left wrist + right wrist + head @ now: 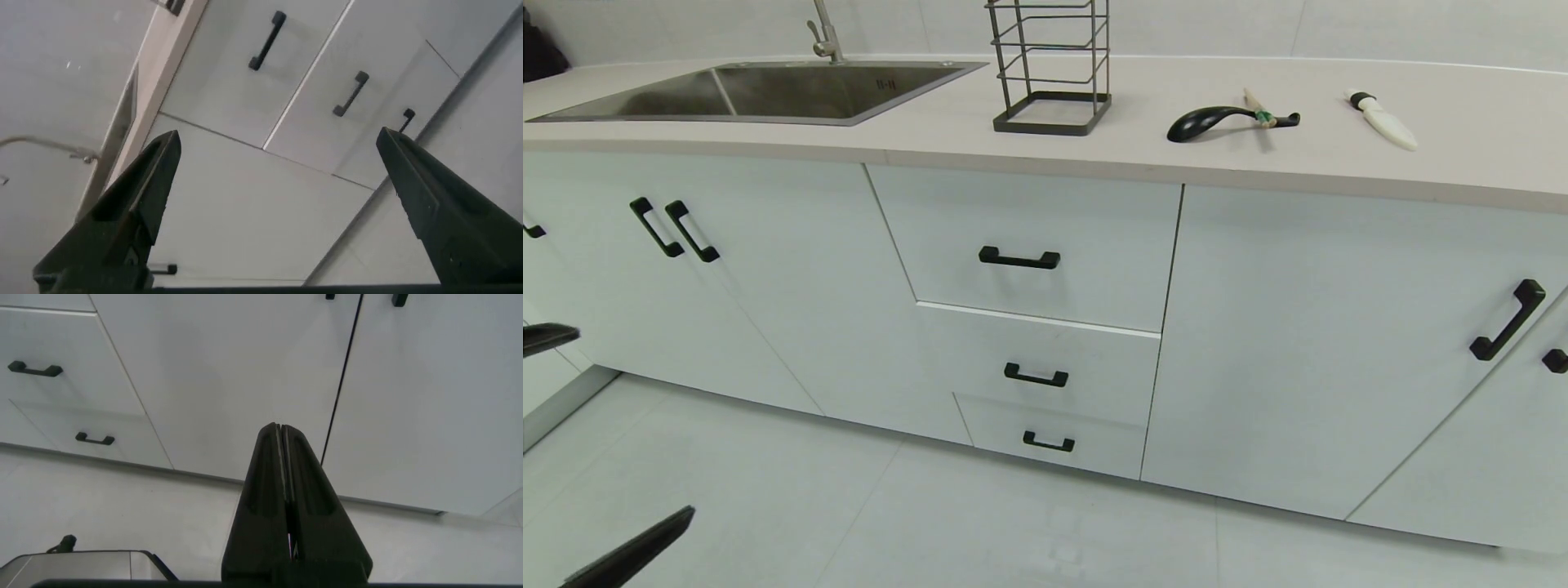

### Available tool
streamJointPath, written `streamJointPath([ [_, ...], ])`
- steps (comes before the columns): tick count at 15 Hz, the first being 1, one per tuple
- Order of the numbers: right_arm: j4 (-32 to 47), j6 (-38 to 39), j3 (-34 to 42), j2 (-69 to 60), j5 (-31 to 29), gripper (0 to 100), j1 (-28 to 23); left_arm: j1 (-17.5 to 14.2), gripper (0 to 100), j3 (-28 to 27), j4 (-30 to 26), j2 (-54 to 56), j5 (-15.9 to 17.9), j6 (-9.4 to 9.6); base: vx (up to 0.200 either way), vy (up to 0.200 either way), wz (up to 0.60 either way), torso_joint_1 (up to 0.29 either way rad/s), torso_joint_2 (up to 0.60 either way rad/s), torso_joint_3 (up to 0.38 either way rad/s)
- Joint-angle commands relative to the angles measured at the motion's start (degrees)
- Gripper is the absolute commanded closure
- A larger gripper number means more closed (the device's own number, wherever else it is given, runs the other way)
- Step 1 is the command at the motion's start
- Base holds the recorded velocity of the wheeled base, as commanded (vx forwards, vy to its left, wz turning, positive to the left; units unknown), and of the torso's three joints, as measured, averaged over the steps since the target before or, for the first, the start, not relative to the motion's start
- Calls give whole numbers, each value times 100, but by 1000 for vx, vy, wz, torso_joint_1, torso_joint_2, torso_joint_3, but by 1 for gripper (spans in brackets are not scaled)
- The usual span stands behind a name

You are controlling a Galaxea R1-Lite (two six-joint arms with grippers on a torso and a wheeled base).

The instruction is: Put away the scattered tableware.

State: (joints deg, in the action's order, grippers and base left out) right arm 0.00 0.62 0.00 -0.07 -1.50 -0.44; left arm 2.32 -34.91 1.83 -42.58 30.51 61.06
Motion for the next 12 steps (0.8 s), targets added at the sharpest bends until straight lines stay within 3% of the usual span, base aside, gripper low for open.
streamJointPath([
  [1,0,-1,0,7,1,100,0,656,0,-279,-33,-980,86,231,0,0,0,0,0,0],
  [3,0,-1,0,7,1,100,0,2001,0,-446,-490,-1762,-2,327,0,0,0,0,0,0],
  [5,0,-1,0,7,1,100,0,2546,0,-622,-763,-2184,-564,398,0,0,0,0,0,0],
  [10,0,-1,0,7,1,100,0,2590,0,-692,-684,-2931,-942,424,0,0,0,0,0,0],
  [11,0,-1,0,7,1,100,0,2563,0,-710,-561,-3230,-942,573,0,0,0,0,0,0],
  [12,0,-1,0,7,1,100,0,2546,0,-736,-394,-3757,-942,890,0,0,0,0,0,0],
])
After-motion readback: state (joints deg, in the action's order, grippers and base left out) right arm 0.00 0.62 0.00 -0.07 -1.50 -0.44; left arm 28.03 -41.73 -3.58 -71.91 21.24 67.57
